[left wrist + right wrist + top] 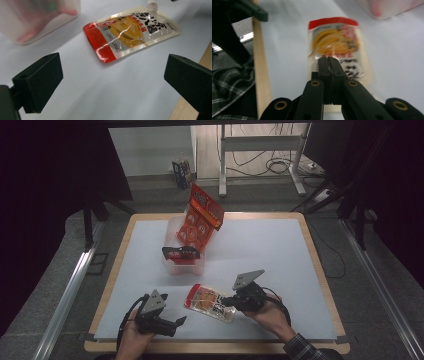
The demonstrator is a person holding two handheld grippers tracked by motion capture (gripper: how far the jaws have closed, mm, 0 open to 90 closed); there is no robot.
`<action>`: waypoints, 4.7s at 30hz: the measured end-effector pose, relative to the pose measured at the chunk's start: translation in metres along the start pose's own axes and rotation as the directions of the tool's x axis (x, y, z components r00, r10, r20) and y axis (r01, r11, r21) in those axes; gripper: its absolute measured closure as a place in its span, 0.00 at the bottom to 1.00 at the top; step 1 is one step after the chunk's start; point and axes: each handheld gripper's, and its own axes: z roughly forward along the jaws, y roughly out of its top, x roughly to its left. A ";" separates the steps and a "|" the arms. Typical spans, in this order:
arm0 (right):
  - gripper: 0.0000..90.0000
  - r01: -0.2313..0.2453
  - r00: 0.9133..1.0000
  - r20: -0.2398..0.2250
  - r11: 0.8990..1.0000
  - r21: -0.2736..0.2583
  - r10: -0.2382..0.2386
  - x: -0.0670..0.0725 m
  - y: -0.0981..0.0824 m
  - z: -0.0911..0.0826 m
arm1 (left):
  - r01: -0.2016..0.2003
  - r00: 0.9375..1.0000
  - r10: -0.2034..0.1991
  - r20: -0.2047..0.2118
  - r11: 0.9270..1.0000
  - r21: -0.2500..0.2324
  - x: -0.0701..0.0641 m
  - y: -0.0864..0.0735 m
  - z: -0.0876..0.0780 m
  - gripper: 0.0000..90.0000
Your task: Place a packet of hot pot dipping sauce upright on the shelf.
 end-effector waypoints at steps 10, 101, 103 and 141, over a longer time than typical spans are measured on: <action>0.99 0.031 0.999 0.016 0.998 0.048 -0.032 0.028 -0.022 0.004 | -0.008 1.000 0.008 -0.009 1.000 -0.006 0.000 0.000 -0.001 0.02; 0.00 -0.111 0.978 0.173 0.993 -0.049 0.118 -0.028 -0.037 -0.004 | -0.066 0.990 0.051 0.133 0.992 0.110 0.014 0.019 0.069 1.00; 0.00 -0.111 0.981 0.155 0.993 -0.048 0.117 -0.027 -0.037 -0.003 | -0.065 0.990 0.049 0.133 0.992 0.112 0.015 0.019 0.069 1.00; 0.76 -0.255 0.967 -0.037 0.966 -0.038 0.254 -0.028 0.012 0.046 | -0.018 0.989 0.001 0.149 0.993 0.117 0.020 0.019 0.064 0.93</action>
